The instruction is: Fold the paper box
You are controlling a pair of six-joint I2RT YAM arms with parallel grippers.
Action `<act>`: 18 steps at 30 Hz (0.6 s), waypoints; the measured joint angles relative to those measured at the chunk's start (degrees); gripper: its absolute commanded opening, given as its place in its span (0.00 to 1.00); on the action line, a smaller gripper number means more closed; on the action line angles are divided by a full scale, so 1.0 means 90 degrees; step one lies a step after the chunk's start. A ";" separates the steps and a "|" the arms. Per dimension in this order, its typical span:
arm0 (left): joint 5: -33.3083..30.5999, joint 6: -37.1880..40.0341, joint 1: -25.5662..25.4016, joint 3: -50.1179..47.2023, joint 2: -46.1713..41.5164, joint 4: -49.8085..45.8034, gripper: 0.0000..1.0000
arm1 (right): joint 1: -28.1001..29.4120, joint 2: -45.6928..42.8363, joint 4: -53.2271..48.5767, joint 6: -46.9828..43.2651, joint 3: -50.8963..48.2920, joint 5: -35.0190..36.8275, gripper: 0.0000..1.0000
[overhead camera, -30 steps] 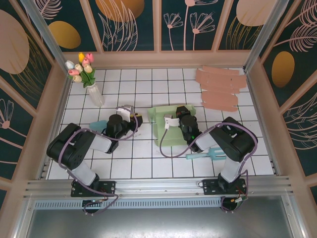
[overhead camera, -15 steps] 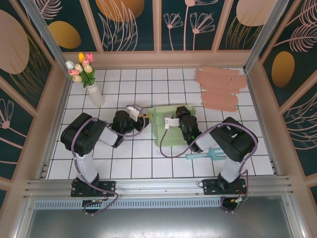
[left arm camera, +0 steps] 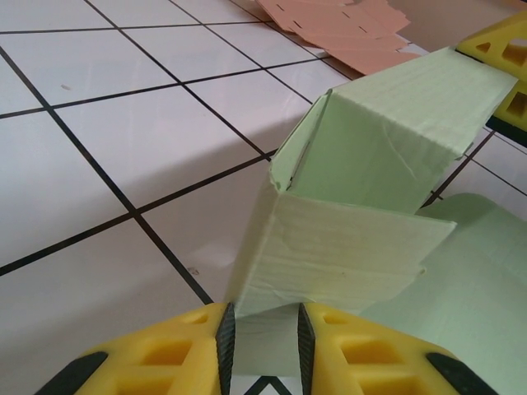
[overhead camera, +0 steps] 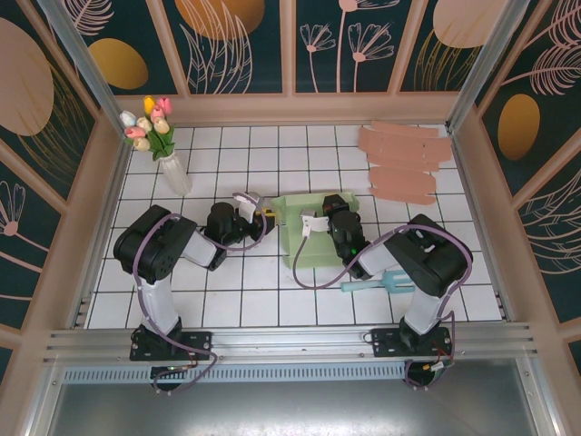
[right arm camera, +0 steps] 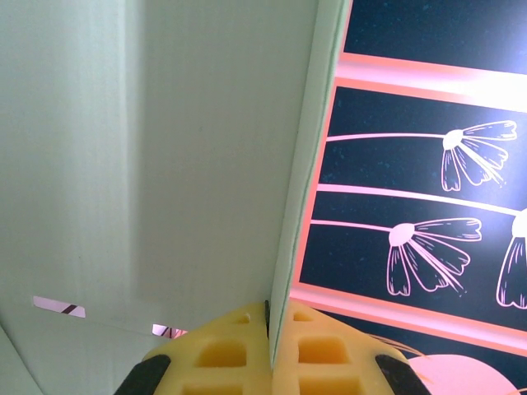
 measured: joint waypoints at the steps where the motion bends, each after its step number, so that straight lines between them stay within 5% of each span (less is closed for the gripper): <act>1: 0.0015 -0.0022 0.0000 0.0000 0.0005 0.0017 0.29 | 0.0000 0.0000 0.0000 0.0000 0.0000 0.0010 0.00; 18: 0.0338 -0.0644 -0.0044 0.0039 0.0199 0.0372 0.27 | 0.0000 0.0007 0.0000 0.0046 0.0000 0.0121 0.00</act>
